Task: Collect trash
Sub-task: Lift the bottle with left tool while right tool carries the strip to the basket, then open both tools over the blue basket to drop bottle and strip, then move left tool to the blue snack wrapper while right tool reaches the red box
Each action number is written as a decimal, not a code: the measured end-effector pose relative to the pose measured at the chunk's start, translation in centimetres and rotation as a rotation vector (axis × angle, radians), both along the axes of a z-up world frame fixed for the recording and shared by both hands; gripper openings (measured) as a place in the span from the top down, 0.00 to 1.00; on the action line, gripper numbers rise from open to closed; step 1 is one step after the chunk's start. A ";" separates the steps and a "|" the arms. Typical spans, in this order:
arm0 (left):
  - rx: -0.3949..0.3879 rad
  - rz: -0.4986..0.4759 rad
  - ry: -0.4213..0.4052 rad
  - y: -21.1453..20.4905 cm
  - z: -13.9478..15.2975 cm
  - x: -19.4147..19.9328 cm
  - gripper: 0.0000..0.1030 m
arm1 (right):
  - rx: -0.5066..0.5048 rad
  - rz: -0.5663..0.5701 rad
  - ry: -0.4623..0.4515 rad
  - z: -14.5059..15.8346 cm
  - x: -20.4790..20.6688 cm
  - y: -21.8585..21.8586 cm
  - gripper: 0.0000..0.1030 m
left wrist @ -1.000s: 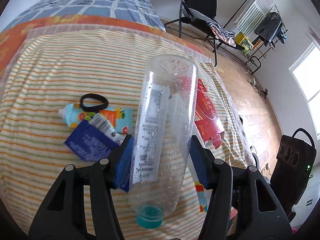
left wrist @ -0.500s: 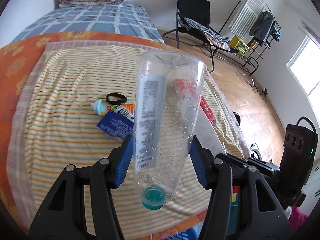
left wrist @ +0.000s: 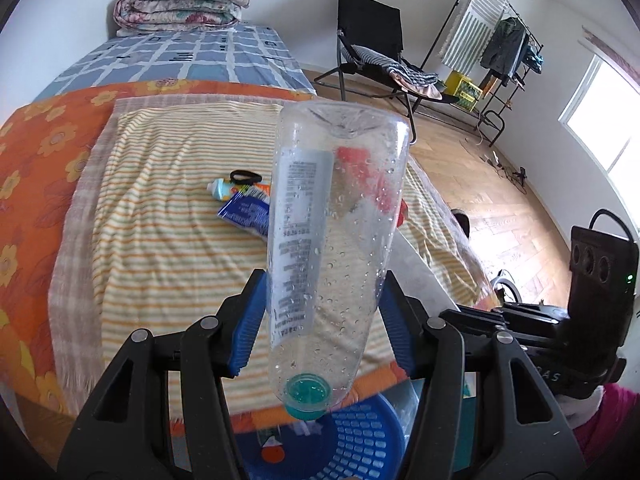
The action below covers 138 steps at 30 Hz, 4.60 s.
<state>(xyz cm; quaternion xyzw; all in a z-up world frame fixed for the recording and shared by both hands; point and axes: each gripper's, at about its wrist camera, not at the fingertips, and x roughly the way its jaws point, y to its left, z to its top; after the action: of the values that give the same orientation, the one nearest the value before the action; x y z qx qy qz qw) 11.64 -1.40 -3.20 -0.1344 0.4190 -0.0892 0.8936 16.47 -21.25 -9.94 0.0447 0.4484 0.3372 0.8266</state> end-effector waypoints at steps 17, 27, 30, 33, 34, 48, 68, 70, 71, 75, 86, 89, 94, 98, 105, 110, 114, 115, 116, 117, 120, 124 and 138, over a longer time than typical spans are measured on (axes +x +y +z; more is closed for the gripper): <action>0.022 -0.015 0.002 -0.6 -1.2 -7.2 0.45 | -0.072 0.150 0.058 -0.9 -9.6 0.1 0.95; 0.023 -0.015 0.024 -1.2 -3.1 -10.0 0.45 | -0.125 0.207 0.117 -3.3 -13.2 0.0 0.95; 0.008 -0.005 0.045 -0.9 -4.0 -10.7 0.45 | -0.136 0.217 0.141 -4.3 -13.7 0.0 0.95; 0.009 -0.002 0.064 -0.8 -4.8 -11.0 0.45 | -0.144 0.228 0.171 -5.5 -14.0 0.1 0.95; 0.012 -0.002 0.067 -0.8 -5.0 -11.2 0.45 | -0.147 0.231 0.179 -5.9 -14.1 0.2 0.95; 0.047 -0.016 0.117 -2.0 -7.3 -12.0 0.44 | -0.170 0.227 0.274 -10.1 -13.1 0.7 0.95; 0.045 0.001 0.174 -1.6 -8.3 -11.6 0.40 | -0.190 0.137 0.271 -11.6 -11.8 0.6 0.36; 0.047 0.005 0.170 -1.5 -8.2 -11.6 0.36 | -0.193 0.132 0.259 -11.4 -11.6 0.6 0.30; 0.048 0.007 0.167 -1.5 -8.2 -11.6 0.32 | -0.194 0.130 0.253 -11.3 -11.6 0.7 0.28; 0.051 0.013 0.163 -1.4 -8.1 -11.5 0.31 | -0.192 0.121 0.230 -10.9 -11.4 0.3 0.21; 0.055 0.021 0.154 -1.3 -7.8 -11.1 0.31 | -0.184 0.110 0.187 -10.1 -11.2 0.2 0.18; 0.055 0.022 0.146 -1.4 -7.6 -10.9 0.31 | -0.179 0.110 0.170 -9.6 -11.0 0.1 0.18; 0.050 0.023 0.139 -1.5 -7.3 -10.3 0.31 | -0.174 0.108 0.129 -8.8 -10.6 0.0 0.18; 0.048 0.026 0.132 -1.6 -7.0 -9.8 0.31 | -0.173 0.102 0.094 -8.1 -10.0 0.0 0.18; 0.048 0.029 0.119 -2.0 -6.4 -8.0 0.31 | -0.155 0.072 0.033 -6.8 -8.7 -0.5 0.15; 0.036 0.049 0.129 -1.8 -6.3 -6.2 0.31 | -0.141 0.017 -0.034 -5.5 -6.9 -1.3 0.01; 0.025 0.064 0.128 -1.7 -6.0 -4.3 0.31 | -0.138 -0.008 -0.071 -4.4 -4.8 -1.9 0.00; 0.024 0.069 0.128 -1.6 -5.9 -3.7 0.31 | -0.135 -0.012 -0.078 -4.2 -4.3 -2.0 0.00; 0.022 0.074 0.129 -1.6 -5.9 -3.3 0.31 | -0.129 -0.019 -0.084 -3.9 -3.7 -2.2 0.00; 0.018 0.080 0.130 -1.5 -5.9 -2.8 0.31 | -0.126 -0.026 -0.088 -3.7 -3.1 -2.3 0.00; -0.002 0.096 0.138 -1.4 -5.9 -1.0 0.31 | -0.125 -0.048 -0.115 -3.1 -1.5 -2.6 0.00; -0.026 0.118 0.154 -1.3 -6.1 1.3 0.31 | -0.106 -0.081 -0.137 -2.4 0.8 -3.2 0.00; -0.131 0.287 0.204 1.3 -8.0 7.6 0.31 | -0.179 -0.136 -0.165 -2.8 8.4 -3.4 0.00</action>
<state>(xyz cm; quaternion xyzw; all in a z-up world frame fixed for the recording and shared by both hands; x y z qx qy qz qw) 19.24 -0.10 -11.20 -0.2590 0.4771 0.0261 0.8394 24.92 -24.70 -12.74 -0.0268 0.4030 0.2417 0.8823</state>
